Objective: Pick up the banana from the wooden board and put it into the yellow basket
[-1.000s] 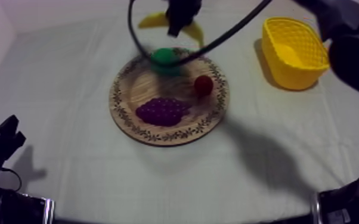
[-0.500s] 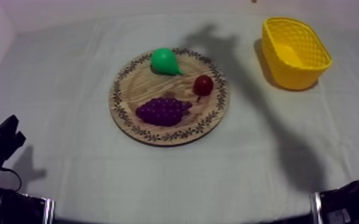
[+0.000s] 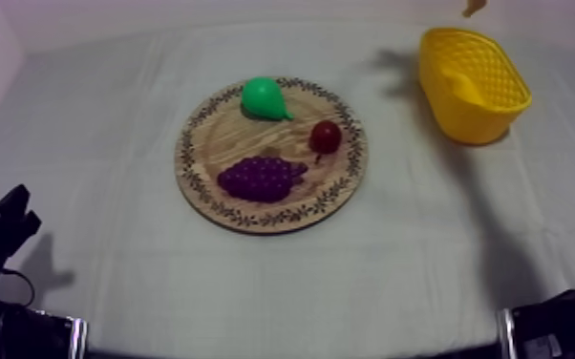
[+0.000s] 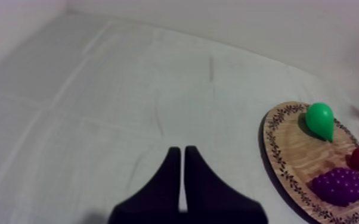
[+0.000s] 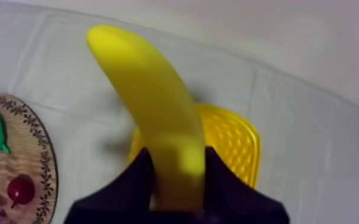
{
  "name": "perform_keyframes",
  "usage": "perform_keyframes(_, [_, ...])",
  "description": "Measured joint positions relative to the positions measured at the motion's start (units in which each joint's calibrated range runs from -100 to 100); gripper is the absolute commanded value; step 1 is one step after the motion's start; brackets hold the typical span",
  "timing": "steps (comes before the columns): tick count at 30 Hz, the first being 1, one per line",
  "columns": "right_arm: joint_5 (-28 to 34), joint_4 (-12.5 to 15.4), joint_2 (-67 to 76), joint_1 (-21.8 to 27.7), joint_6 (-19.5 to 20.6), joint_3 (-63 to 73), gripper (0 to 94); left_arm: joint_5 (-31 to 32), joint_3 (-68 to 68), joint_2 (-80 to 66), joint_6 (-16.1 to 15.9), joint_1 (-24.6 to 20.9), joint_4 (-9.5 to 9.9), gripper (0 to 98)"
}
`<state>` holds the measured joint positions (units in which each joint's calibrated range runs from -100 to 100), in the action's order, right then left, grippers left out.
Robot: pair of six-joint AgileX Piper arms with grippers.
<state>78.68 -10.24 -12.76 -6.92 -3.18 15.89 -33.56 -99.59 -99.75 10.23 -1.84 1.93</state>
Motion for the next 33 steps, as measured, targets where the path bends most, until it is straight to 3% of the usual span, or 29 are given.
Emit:
perform_keyframes(7, [-4.3,-1.7,1.6,2.7,3.7,-11.8,9.5,0.0,0.0,0.0,0.0,0.0,0.0,0.0])
perform_keyframes(21, [-9.6,-1.7,-7.7,8.0,1.6,-16.9,9.6,0.0,0.0,0.0,0.0,0.0,0.0,0.0])
perform_keyframes(28, [-10.9,0.1,-11.4,7.8,0.0,-17.0,10.2,0.0,0.0,0.0,0.0,0.0,0.0,0.0])
perform_keyframes(30, [-11.2,0.4,-11.9,7.5,-0.1,-17.1,13.7,0.0,0.0,0.0,0.0,0.0,0.0,0.0])
perform_keyframes(33, [-11.3,0.8,-12.3,7.3,-0.4,-17.0,27.7,0.0,0.0,0.0,0.0,0.0,0.0,0.0])
